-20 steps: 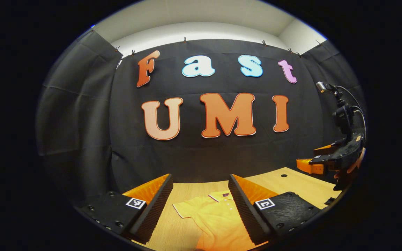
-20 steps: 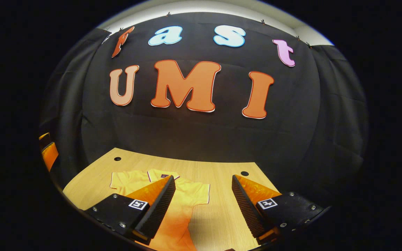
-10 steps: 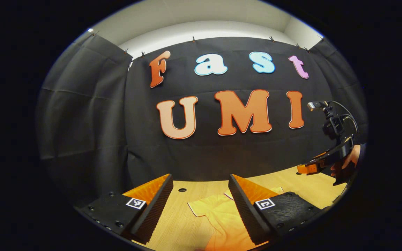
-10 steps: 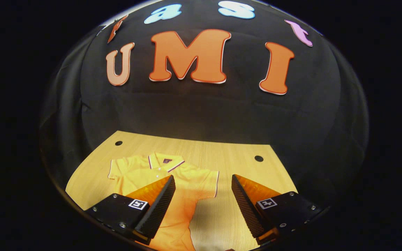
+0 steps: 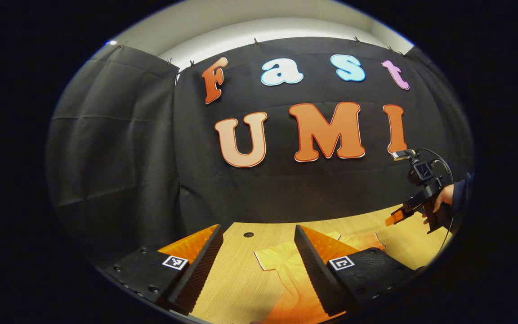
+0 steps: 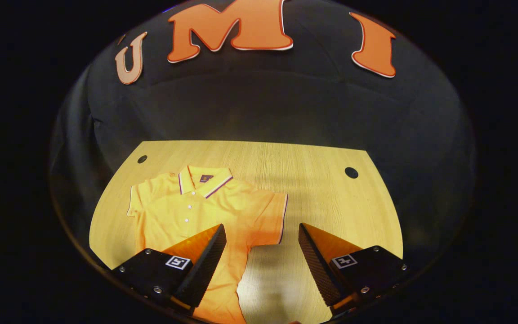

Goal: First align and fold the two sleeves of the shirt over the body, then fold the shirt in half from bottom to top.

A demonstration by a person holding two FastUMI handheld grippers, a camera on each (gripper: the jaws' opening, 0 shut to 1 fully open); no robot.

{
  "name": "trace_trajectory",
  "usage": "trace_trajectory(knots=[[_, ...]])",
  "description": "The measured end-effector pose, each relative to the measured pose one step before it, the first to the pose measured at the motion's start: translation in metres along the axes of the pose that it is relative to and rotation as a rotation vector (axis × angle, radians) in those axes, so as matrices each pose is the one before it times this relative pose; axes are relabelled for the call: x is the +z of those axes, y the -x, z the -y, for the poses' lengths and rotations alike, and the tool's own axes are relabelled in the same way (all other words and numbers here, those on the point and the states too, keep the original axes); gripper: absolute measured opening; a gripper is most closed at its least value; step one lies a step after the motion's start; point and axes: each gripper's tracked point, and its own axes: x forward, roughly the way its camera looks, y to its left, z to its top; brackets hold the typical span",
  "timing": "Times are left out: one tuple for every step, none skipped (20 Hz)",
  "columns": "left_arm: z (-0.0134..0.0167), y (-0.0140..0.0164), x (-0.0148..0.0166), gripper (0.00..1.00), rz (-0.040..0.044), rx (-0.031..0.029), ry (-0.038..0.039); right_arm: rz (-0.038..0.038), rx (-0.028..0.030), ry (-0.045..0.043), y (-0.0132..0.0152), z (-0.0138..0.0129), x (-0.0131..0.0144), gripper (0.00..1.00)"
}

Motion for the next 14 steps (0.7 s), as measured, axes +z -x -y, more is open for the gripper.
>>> trace_trajectory(knots=[[-0.00065, 0.00058, -0.0021, 0.98, -0.00912, 0.00967, -0.00115, -0.03776, 0.01128, -0.00808, -0.00956, 0.00241, -0.00289, 0.98], [0.00079, -0.00046, -0.00131, 0.98, -0.00848, 0.00816, 0.00064, -0.03522, 0.01654, -0.00525, -0.00887, 0.00146, -0.00079, 0.98], [0.0005, 0.00011, -0.00359, 0.98, -0.0113, 0.00782, 0.00134, -0.03875, 0.01175, -0.00777, -0.01048, 0.00214, -0.00225, 0.98], [0.00031, -0.0004, -0.00271, 0.98, -0.01267, 0.00868, 0.00053, -0.03878, 0.0104, -0.00623, -0.01049, 0.00233, -0.00158, 0.96], [0.00125, 0.00027, -0.00396, 0.98, -0.01257, 0.00965, -0.00025, -0.0341, -0.00282, -0.01408, -0.01338, 0.00324, -0.00105, 0.95], [-0.00081, 0.00039, -0.00167, 0.98, -0.01394, 0.01019, -0.0018, -0.03369, 0.00127, -0.01061, -0.01122, 0.0022, -0.00106, 0.94], [0.00203, -0.00093, -0.00325, 0.98, -0.01196, 0.00987, -0.00071, -0.02477, 0.00405, -0.00765, -0.01029, 0.00149, 0.00143, 0.93], [-0.00011, 0.00042, -0.00178, 0.98, -0.01177, 0.0072, 0.00137, -0.0262, -0.00109, -0.00066, -0.00884, 0.00346, -0.00004, 0.9], [0.0015, 0.00107, -0.00317, 0.98, -0.01162, 0.007, 0.00452, -0.02738, -0.00993, 0.00168, -0.00965, 0.00448, 0.0005, 0.89], [0.00252, -0.00023, -0.00161, 0.98, -0.01394, 0.00519, 0.00546, -0.02993, -0.00669, 0.00776, -0.0092, 0.00388, -0.00145, 0.87], [0.00029, -0.00026, -0.00355, 0.98, -0.01356, 0.00544, 0.00499, -0.02873, -0.00317, 0.00544, -0.01012, 0.00275, -0.00047, 0.86], [0.00094, 0.00197, -0.00055, 0.98, -0.00637, 0.00512, 0.00317, -0.03253, 0.00459, -0.00111, -0.00888, -0.00024, -0.00147, 0.83], [0.00077, -0.00068, -0.00188, 0.98, -0.00715, 0.00997, 0.00193, -0.02821, 0.00705, -0.0086, -0.00849, -0.00168, -0.00125, 0.82], [0.00021, -0.0013, -0.00247, 0.98, -0.01103, 0.00965, 0.00185, -0.02859, 0.00896, -0.01192, -0.00737, -0.00074, -0.00244, 0.87]])
